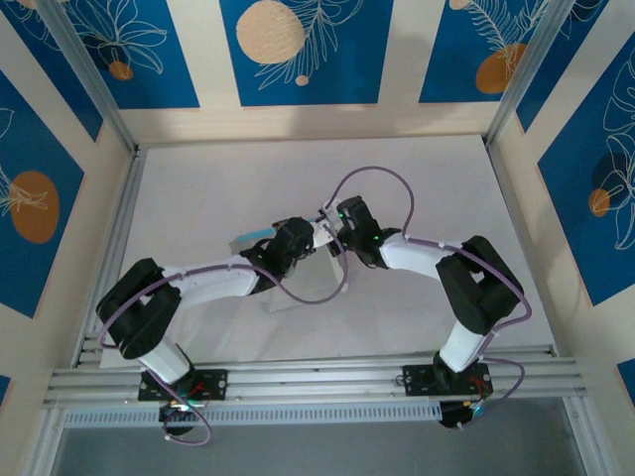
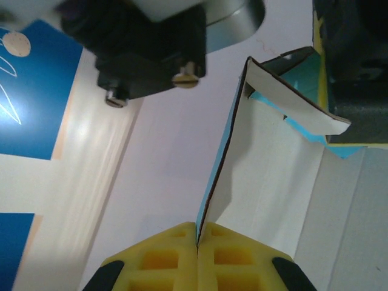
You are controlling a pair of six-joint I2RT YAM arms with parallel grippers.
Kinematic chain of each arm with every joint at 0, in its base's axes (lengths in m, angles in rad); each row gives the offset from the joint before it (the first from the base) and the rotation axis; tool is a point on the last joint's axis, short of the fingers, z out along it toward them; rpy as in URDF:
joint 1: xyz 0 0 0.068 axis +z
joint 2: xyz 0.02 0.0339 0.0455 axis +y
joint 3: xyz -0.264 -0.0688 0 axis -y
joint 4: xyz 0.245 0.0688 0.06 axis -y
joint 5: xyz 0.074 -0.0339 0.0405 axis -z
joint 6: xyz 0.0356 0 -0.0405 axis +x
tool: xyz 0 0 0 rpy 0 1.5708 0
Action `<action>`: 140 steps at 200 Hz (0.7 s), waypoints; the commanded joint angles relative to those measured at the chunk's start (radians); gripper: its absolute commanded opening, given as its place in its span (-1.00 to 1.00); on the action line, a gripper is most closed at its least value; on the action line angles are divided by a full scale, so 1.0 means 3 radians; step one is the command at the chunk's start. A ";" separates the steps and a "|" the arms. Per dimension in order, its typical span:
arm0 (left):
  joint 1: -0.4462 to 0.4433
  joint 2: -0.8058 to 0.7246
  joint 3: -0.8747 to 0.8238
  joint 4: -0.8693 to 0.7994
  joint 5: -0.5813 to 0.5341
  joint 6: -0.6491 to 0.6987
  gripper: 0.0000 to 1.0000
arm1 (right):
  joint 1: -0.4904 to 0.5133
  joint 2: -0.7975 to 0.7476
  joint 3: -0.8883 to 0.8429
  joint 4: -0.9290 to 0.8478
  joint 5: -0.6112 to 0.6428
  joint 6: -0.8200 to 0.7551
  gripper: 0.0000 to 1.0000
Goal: Fold the paper box
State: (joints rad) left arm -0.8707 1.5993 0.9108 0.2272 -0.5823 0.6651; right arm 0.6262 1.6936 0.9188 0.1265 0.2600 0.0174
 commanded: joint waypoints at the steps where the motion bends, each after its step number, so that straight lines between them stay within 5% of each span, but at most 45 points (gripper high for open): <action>1: -0.0125 -0.0161 0.0198 -0.0090 0.0444 -0.0468 -1.00 | 0.0092 -0.0095 -0.0115 0.0422 -0.0049 0.0125 -0.91; 64: -0.0116 -0.0178 0.0489 -0.0819 0.0828 -0.0969 -1.00 | 0.0124 -0.0077 -0.0212 0.0722 0.0186 -0.0012 -0.91; 140: 0.0025 -0.0055 0.0548 -0.0951 0.0984 -0.0972 -1.00 | -0.0120 -0.0114 -0.0362 0.0869 -0.0668 -0.0201 -0.62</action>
State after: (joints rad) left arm -0.8654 1.5787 1.0409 -0.0769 -0.4335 0.4011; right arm 0.6025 1.6855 0.8242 0.3084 0.2222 -0.0265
